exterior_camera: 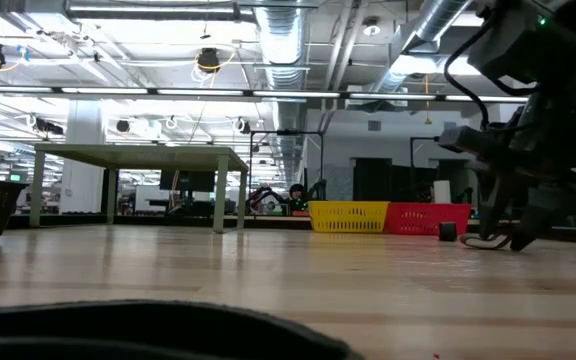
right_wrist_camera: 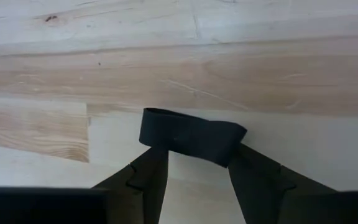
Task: Pick & Place Office Desk Supplies
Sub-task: Put the black rubber band into the yellow basket
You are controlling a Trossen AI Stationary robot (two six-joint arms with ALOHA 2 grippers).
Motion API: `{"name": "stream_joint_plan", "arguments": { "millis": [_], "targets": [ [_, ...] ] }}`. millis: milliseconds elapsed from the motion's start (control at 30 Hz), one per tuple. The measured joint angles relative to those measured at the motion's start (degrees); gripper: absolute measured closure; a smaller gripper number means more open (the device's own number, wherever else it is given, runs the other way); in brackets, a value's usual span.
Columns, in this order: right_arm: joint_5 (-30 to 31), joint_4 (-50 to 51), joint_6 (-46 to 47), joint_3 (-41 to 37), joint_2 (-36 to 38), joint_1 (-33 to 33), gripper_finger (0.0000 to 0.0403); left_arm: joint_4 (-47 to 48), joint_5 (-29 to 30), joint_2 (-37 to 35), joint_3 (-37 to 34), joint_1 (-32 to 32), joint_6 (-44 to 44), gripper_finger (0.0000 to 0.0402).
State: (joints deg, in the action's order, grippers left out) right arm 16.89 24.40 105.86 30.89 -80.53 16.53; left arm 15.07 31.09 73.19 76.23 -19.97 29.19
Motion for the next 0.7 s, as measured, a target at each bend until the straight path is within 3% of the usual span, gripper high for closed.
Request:
{"name": "stream_joint_plan", "arguments": {
  "millis": [200, 367, 433, 567, 700],
  "targets": [
    [0.9, 0.8, 0.0, -0.1, -0.1, 0.0, 0.0283, -0.1, -1.4, 0.0, 0.0, 0.0, 0.2, 0.0184],
    [2.0, 1.6, -1.3, -0.3, -0.2, 0.6, 0.0370, -0.1, -1.7, 0.0, 0.0, 0.0, 0.3, 0.0184],
    [5.9, 0.2, -1.3, -0.6, 0.9, 2.4, 0.0392, 0.0, -3.0, 0.0, 0.0, 0.0, 0.3, 0.0184],
    [17.4, -2.8, 1.5, -0.3, 6.0, 6.4, 0.0397, 0.2, -4.6, 0.0, -0.7, 0.0, 1.4, 0.0184],
    [25.0, -1.3, 1.5, 0.4, 12.0, 8.9, 0.0399, 0.6, -4.7, 0.0, -2.7, -0.3, 4.1, 0.0184]
  ]
}}
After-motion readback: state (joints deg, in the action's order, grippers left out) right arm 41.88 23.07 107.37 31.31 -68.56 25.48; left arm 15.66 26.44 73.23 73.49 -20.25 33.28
